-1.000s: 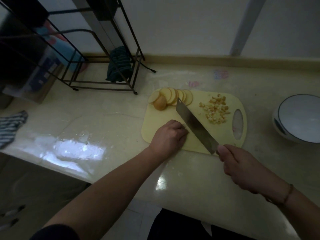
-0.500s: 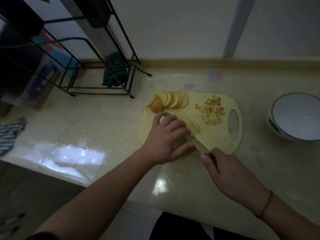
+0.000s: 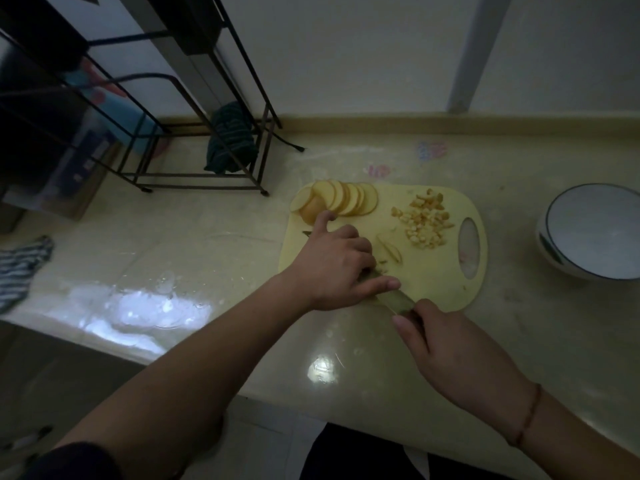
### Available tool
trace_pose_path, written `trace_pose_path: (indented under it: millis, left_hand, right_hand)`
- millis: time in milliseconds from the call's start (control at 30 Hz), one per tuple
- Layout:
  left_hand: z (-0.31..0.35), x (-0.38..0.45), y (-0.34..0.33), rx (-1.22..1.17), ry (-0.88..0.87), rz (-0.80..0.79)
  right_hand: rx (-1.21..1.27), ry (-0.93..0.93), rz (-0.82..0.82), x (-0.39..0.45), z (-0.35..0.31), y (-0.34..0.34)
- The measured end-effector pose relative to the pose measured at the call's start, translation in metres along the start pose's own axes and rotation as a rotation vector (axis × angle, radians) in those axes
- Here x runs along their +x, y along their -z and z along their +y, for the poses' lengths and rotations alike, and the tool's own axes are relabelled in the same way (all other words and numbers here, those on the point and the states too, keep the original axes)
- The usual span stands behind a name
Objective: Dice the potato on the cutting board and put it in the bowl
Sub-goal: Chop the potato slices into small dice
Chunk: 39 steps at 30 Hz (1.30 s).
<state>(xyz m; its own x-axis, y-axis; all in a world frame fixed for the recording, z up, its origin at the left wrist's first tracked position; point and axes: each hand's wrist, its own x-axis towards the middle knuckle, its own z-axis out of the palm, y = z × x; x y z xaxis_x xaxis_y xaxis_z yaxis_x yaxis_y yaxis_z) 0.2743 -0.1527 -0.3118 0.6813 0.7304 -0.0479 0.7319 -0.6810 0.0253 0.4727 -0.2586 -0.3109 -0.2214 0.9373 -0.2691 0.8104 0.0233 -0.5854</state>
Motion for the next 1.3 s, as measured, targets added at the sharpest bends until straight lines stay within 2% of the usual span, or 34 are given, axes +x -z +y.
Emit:
trace_pose_path:
  millis: [67,233,300,333,400,533,600,767,833,900,1033,1200,1300]
  left_hand:
    - [-0.007,-0.007,0.003,-0.098,0.018,0.18]
    - [-0.029,-0.034,0.006,-0.398,0.327,0.907]
    - [-0.031,-0.045,-0.006,-0.442,0.427,1.052]
    - [-0.03,-0.05,-0.015,-0.447,0.444,1.071]
    - [-0.028,-0.057,-0.035,-0.403,0.381,0.95]
    - [-0.025,-0.038,-0.054,-0.196,0.072,0.349]
    - [-0.027,-0.013,-0.05,-0.087,-0.085,0.171]
    - [-0.035,0.039,-0.04,0.19,-0.427,-0.018]
    - [-0.039,0.045,-0.043,0.205,-0.521,-0.026]
    - [-0.043,0.044,-0.047,0.166,-0.57,0.034]
    - [-0.048,0.034,-0.055,0.115,-0.463,0.064]
    - [-0.036,0.017,-0.053,0.085,-0.085,-0.031]
    - [-0.024,0.002,-0.052,0.126,0.069,-0.086]
  right_hand:
    - [0.021,-0.004,0.0,-0.003,-0.002,0.002]
    - [0.198,-0.044,-0.052,0.001,-0.007,0.011]
    - [0.305,-0.087,-0.087,0.004,-0.011,0.019]
    - [0.378,-0.129,-0.103,0.004,-0.013,0.024]
    - [0.524,-0.206,-0.118,0.003,-0.009,0.034]
    - [0.516,-0.24,-0.028,-0.002,0.006,0.052]
    - [0.568,-0.308,-0.011,-0.003,0.015,0.056]
    - [0.635,-0.388,-0.048,-0.003,0.022,0.054]
    - [0.623,-0.376,-0.04,-0.002,0.023,0.051]
    - [0.608,-0.361,-0.032,-0.002,0.023,0.047]
    - [0.621,-0.341,-0.035,0.001,0.022,0.042]
    - [0.599,-0.305,-0.054,-0.002,0.02,0.038]
    - [0.565,-0.274,-0.059,-0.008,0.021,0.033]
